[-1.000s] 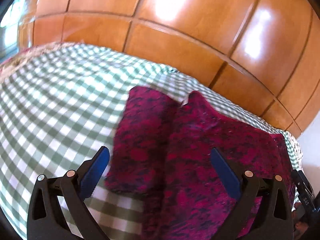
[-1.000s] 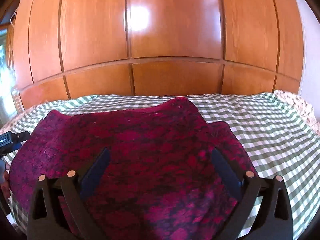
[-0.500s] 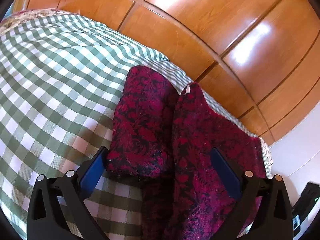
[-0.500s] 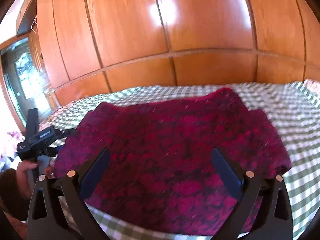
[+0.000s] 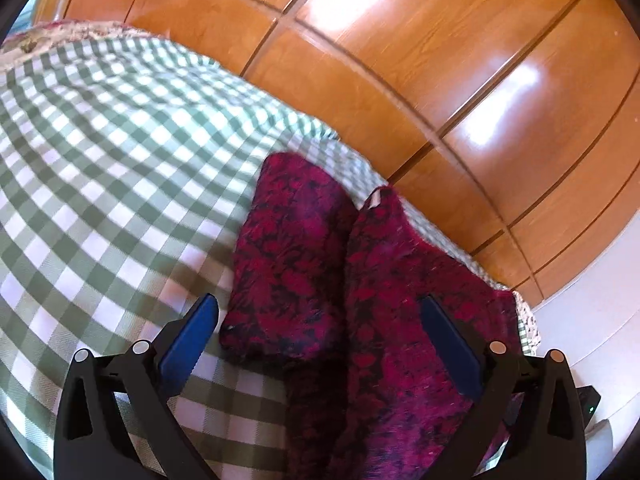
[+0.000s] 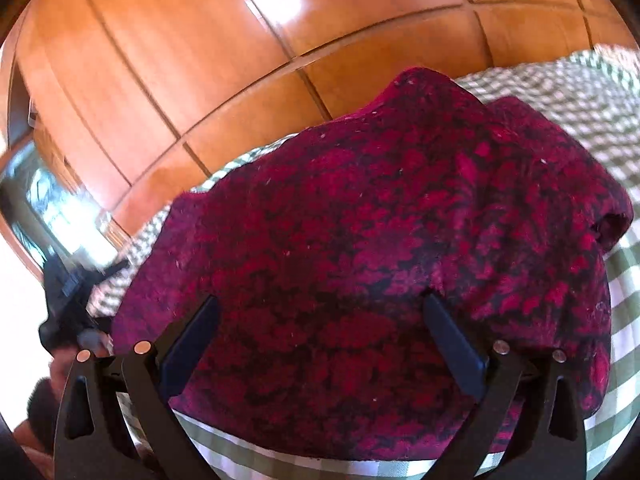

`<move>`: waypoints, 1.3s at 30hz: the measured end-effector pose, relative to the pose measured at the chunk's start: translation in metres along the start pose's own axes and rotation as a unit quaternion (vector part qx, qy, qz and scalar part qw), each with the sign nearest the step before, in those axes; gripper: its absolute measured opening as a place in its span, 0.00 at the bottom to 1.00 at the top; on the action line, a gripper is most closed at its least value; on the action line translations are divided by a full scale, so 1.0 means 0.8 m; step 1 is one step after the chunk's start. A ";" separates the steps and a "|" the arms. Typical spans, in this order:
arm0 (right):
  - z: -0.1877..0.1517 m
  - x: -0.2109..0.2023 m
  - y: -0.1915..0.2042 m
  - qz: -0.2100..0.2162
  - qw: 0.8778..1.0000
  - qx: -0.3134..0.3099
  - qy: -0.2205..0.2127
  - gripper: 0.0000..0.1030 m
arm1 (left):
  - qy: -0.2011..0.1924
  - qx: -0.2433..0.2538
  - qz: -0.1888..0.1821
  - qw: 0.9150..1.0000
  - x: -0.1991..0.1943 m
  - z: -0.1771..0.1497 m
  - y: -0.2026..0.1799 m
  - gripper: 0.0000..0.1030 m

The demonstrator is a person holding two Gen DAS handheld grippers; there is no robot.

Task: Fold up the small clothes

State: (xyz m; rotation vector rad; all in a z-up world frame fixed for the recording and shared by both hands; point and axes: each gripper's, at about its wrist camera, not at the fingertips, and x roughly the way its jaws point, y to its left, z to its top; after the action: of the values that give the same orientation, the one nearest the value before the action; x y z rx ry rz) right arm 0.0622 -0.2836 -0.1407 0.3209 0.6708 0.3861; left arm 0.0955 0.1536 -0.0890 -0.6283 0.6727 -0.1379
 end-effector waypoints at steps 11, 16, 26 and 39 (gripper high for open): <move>0.014 -0.019 0.028 -0.039 0.998 -0.041 0.010 0.24 | 0.020 0.043 -0.007 0.999 0.002 -0.002 -0.013 0.97; 0.007 -0.023 0.026 0.007 0.999 -0.025 0.032 0.12 | 0.035 0.052 -0.001 0.998 0.010 -0.002 -0.007 0.97; -0.011 0.019 0.005 0.008 0.997 0.015 0.073 0.03 | 0.056 0.016 -0.027 0.998 0.027 -0.011 0.005 0.97; -0.020 0.010 0.011 0.008 0.998 0.008 0.057 0.06 | 0.105 0.042 -0.006 0.994 0.061 -0.002 -0.001 0.59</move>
State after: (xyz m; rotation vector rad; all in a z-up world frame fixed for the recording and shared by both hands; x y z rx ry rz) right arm 0.0558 -0.2698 -0.1532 0.3215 0.7831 0.4156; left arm 0.1328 0.1366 -0.1157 -0.5414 0.8627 -0.2445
